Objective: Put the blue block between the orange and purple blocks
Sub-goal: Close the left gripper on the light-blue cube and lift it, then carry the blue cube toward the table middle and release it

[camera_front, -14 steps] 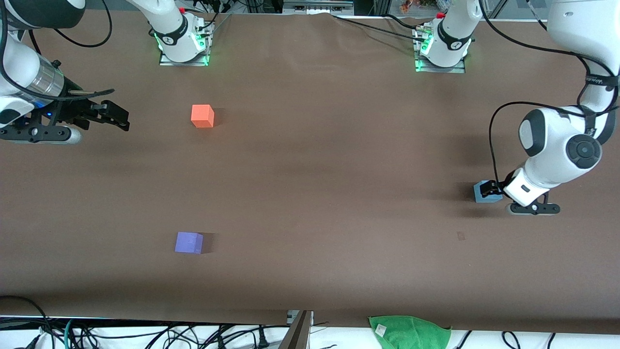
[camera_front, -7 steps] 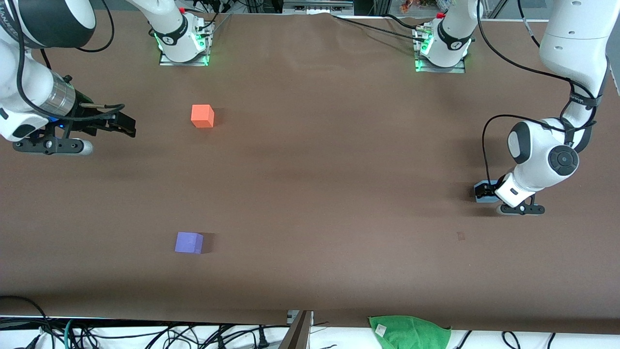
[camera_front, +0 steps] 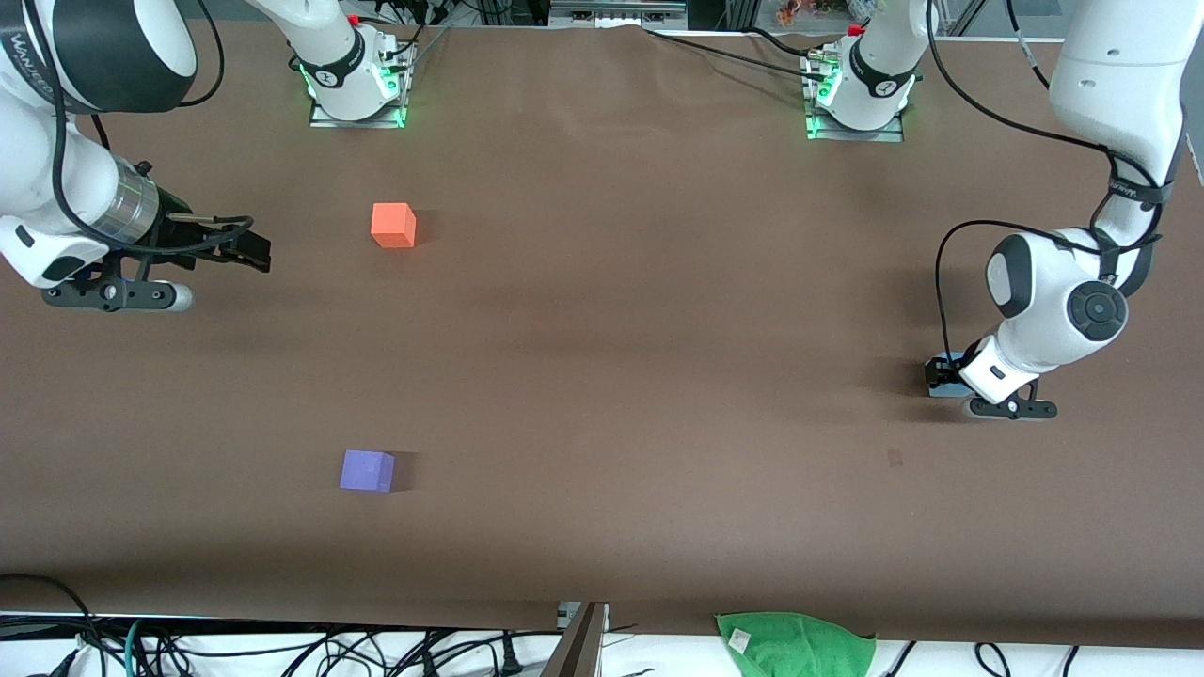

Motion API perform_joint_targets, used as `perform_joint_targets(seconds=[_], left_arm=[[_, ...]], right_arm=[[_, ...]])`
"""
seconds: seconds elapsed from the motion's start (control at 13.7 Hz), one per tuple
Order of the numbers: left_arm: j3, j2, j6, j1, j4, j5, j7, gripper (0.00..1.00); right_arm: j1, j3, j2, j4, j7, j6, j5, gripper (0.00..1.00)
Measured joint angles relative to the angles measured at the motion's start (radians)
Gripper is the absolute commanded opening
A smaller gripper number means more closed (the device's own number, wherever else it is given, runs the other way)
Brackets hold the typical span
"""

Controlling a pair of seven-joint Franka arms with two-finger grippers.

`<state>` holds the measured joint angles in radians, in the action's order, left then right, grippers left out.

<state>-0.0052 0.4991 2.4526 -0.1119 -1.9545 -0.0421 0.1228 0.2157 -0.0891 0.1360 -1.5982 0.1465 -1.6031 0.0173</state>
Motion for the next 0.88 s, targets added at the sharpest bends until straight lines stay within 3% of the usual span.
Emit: perform_joint_targets(seconds=[0.37, 0.58, 0.88], left_arm=[[-0.148, -0.086, -0.468, 0.008, 0.268, 0.001, -0.039, 0.24], [-0.284, -0.08, -0.505, 0.047, 0.314, 0.001, -0.17, 0.24], [-0.309, -0.002, -0.495, 0.265, 0.375, 0.001, -0.476, 0.24]], right_arm=[[0.0, 0.0, 0.0, 0.0, -0.001, -0.002, -0.002, 0.99], [0.0, 0.0, 0.001, 0.0, -0.004, -0.014, -0.014, 1.0], [-0.001, 0.0, 0.005, 0.0, -0.019, -0.017, -0.03, 0.99]])
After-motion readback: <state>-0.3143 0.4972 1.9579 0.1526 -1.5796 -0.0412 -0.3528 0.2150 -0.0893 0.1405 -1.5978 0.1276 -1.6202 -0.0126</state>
